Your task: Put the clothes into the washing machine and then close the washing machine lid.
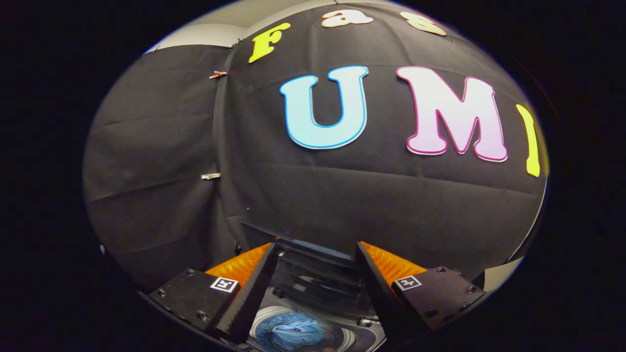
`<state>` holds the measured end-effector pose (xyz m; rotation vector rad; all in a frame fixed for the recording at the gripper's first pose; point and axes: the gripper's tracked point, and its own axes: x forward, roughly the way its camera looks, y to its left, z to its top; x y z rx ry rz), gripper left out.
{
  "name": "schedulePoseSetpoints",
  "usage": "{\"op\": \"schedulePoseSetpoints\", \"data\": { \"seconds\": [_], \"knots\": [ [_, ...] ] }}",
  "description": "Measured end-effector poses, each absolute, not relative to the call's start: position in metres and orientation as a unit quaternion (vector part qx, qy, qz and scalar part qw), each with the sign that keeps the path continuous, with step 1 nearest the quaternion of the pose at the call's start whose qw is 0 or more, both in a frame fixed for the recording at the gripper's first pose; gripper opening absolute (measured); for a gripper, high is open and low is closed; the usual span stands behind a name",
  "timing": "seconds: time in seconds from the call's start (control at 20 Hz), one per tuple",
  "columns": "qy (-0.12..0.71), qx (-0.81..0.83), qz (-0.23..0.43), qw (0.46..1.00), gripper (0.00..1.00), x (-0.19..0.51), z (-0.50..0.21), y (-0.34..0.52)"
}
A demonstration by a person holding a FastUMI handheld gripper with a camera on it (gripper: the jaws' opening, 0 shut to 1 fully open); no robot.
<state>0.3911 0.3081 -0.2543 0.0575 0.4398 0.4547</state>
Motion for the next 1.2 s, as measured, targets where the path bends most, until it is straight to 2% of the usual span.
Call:
{"op": "schedulePoseSetpoints", "data": {
  "seconds": [0.45,1.2],
  "knots": [
    [0.256,0.032,0.111,0.96,1.0,0.429,-0.26,0.256],
    [0.286,0.051,0.089,0.953,1.0,0.416,-0.266,0.248]
  ]
}}
